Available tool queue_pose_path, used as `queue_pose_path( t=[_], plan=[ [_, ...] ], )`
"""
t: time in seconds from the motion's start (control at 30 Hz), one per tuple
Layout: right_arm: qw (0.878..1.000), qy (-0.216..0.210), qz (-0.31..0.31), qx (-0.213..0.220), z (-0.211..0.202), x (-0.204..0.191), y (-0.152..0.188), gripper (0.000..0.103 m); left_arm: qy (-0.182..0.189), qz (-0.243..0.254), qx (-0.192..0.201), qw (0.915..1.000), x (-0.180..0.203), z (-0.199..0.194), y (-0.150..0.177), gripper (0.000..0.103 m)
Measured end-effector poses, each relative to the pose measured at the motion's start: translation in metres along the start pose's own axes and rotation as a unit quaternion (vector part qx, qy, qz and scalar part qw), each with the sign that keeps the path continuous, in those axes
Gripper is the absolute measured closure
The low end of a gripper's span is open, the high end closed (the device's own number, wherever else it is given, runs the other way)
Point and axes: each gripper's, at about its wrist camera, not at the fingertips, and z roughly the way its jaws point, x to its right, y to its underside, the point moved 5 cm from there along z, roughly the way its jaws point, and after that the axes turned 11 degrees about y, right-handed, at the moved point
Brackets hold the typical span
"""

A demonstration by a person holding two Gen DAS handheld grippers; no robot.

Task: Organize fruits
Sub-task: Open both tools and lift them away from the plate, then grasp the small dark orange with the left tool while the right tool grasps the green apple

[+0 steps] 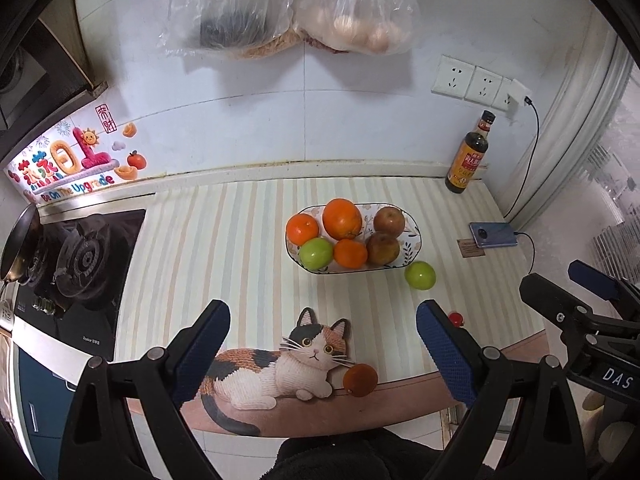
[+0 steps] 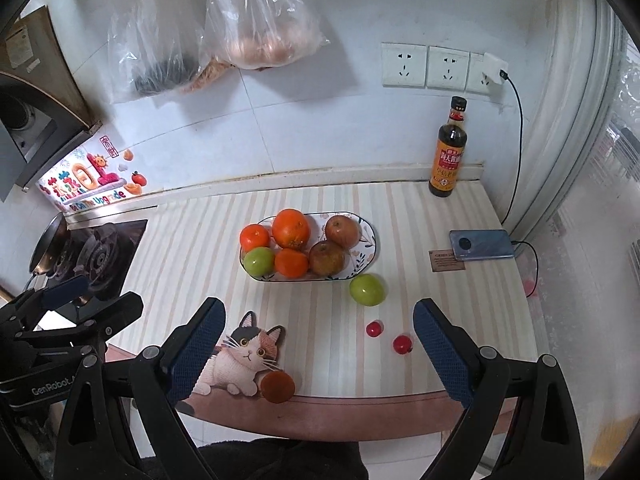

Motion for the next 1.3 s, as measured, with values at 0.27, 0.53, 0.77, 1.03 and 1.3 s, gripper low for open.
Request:
queue_pose_path(
  t=[0.27, 0.53, 0.77, 1.03, 1.3],
  plan=[
    [1.0, 0.004, 0.009, 0.0, -0.001, 0.0, 0.003, 0.006, 0.006, -0.004, 0.006, 1.0, -0.001, -0.006, 0.001, 0.007],
    [0.999, 0.008, 0.036, 0.0, 0.004, 0.005, 0.006, 0.002, 0.004, -0.005, 0.013, 0.9999, -0.009, 0.0, 0.0, 0.004],
    [0.997, -0.013, 0.076, -0.03, 0.053, 0.026, 0.014, 0.002, -0.014, -0.015, -0.028, 0.9994, -0.022, 0.047, 0.014, 0.004],
    [0.989, -0.019, 0.054, -0.133, 0.165, 0.059, 0.05, 0.034, -0.026, -0.068, -0.207, 0.9757, -0.024, 0.166, 0.094, 0.004],
    [0.972, -0.053, 0.056, -0.221, 0.269, 0.089, 0.08, 0.034, -0.005, -0.156, -0.287, 0.9451, -0.016, 0.233, 0.143, 0.004]
  ],
)
